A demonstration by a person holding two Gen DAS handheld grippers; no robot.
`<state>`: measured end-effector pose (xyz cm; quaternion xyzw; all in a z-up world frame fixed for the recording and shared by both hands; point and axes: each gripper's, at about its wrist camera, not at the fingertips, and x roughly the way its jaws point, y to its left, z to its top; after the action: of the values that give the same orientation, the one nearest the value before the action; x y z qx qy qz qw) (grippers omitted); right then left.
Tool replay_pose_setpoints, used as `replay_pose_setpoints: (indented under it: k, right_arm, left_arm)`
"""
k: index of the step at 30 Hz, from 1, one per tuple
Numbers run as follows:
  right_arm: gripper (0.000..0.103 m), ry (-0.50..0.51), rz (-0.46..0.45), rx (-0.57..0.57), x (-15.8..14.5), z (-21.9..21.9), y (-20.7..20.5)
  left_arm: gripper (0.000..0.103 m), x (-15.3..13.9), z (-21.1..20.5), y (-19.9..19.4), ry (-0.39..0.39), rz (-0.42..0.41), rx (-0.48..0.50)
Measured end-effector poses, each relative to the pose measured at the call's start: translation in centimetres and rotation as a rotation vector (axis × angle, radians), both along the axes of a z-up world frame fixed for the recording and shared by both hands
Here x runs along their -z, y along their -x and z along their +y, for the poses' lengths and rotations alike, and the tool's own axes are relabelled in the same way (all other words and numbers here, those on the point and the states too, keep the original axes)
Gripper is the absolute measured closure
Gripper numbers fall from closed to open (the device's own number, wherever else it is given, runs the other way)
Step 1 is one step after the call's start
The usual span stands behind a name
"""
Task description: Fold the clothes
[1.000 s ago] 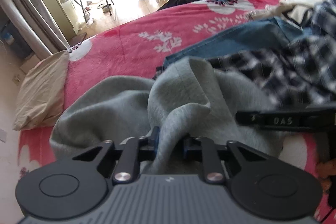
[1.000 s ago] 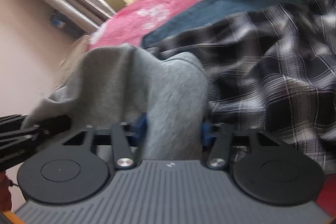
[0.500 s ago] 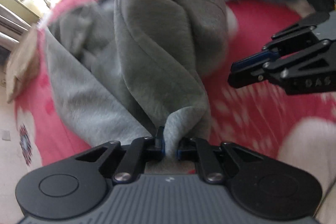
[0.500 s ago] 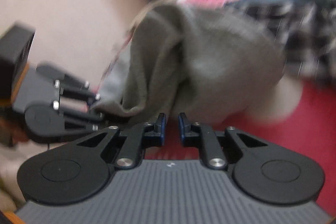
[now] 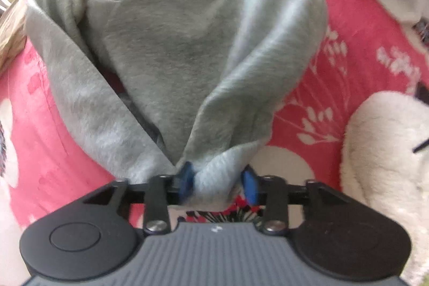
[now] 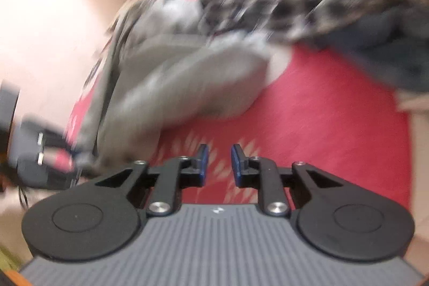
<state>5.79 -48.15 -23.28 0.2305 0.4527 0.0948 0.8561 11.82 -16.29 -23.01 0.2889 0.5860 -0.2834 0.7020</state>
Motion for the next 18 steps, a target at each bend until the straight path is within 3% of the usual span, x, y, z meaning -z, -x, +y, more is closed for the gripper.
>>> replay_pose_setpoints:
  k: [3, 5, 7, 12, 13, 14, 15, 16, 17, 18]
  right_arm:
    - [0.044, -0.009, -0.037, 0.140, -1.9, -1.6, -1.0]
    - [0.013, -0.046, -0.047, 0.250, -2.6, -2.5, -2.7]
    - [0.008, -0.086, -0.043, 0.362, -2.0, -2.8, -5.4]
    - [0.008, -0.269, 0.199, 0.572, 4.0, -4.7, -9.8]
    - [0.008, -0.298, 0.246, 0.585, 5.4, -4.5, -10.1]
    - [0.021, -0.329, 0.271, 0.576, 6.5, -4.1, -10.2]
    - [0.037, -0.373, 0.285, 0.571, 7.5, -3.5, -9.9]
    - [0.073, -0.399, 0.290, 0.573, 7.8, -2.9, -9.2]
    - [0.089, -0.423, 0.294, 0.574, 8.0, -2.3, -8.5]
    - [0.090, -0.399, 0.279, 0.571, 7.2, -1.5, -7.4]
  left_arm:
    - [0.040, -2.7, 2.0, -1.0, 0.090, -0.030, -0.063]
    - [0.034, -4.5, 3.3, -1.7, 0.150, -0.050, -0.105]
    - [0.031, -6.7, 5.1, -2.6, 0.205, -0.065, -0.149]
    - [0.030, -7.6, 6.9, -4.6, 0.304, -0.112, -0.213]
    - [0.030, -7.3, 6.7, -4.6, 0.308, -0.112, -0.213]
    - [0.030, -7.0, 6.5, -4.6, 0.313, -0.112, -0.212]
    - [0.030, -6.6, 6.2, -4.6, 0.317, -0.113, -0.212]
    - [0.031, -6.3, 6.0, -4.6, 0.322, -0.113, -0.212]
    - [0.031, -6.0, 5.7, -4.6, 0.326, -0.113, -0.211]
    - [0.031, -5.7, 5.5, -4.6, 0.331, -0.113, -0.211]
